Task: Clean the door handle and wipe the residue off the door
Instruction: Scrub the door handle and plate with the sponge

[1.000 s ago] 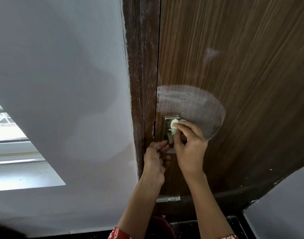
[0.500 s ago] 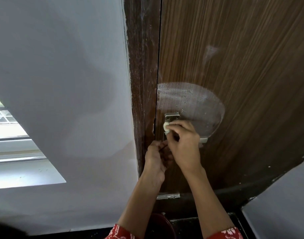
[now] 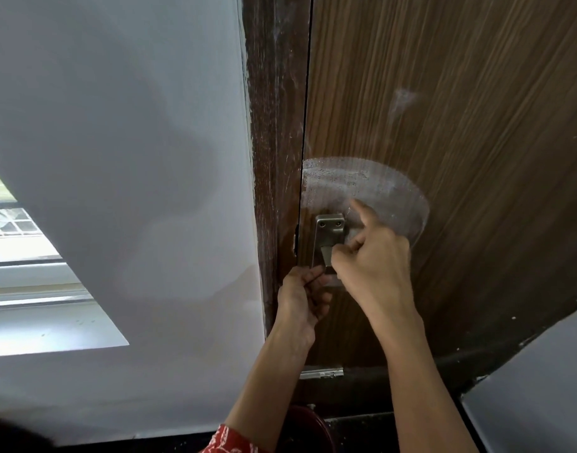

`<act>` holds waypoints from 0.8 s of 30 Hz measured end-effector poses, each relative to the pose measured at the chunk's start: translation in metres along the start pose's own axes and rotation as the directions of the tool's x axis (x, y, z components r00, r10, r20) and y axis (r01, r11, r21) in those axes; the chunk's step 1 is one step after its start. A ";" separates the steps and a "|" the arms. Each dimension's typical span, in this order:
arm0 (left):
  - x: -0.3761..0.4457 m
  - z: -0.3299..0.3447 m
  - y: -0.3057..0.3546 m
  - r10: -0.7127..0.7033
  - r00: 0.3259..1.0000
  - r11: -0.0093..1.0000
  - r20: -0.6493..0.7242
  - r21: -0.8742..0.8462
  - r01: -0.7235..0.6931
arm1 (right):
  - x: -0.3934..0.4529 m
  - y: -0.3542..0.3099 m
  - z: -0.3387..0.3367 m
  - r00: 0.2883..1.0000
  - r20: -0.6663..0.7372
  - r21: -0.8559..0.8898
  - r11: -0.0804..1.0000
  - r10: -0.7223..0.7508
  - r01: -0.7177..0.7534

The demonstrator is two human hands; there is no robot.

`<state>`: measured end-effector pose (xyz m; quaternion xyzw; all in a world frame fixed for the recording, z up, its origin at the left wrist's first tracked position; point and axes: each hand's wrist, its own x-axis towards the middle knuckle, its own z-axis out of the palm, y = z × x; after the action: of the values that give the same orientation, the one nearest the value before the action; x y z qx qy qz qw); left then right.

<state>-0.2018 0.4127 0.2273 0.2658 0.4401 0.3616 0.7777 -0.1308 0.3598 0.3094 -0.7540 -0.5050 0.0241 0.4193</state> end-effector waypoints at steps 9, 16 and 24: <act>-0.002 -0.001 -0.001 0.007 1.000 1.000 -0.026 -0.005 -0.007 | -0.006 -0.002 -0.008 0.985 0.141 0.042 0.994 0.097 -0.104; -0.008 0.001 0.001 0.020 0.998 1.000 -0.054 0.011 -0.020 | -0.010 -0.012 -0.019 0.980 0.194 0.179 0.981 0.046 -0.081; -0.011 0.001 0.002 0.029 0.998 1.000 -0.056 0.011 -0.028 | 0.008 -0.022 -0.030 0.964 0.261 0.187 0.977 0.050 -0.102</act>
<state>-0.2055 0.4052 0.2346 0.2657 0.4598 0.3776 0.7585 -0.1299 0.3511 0.3465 -0.7180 -0.5204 0.1872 0.4226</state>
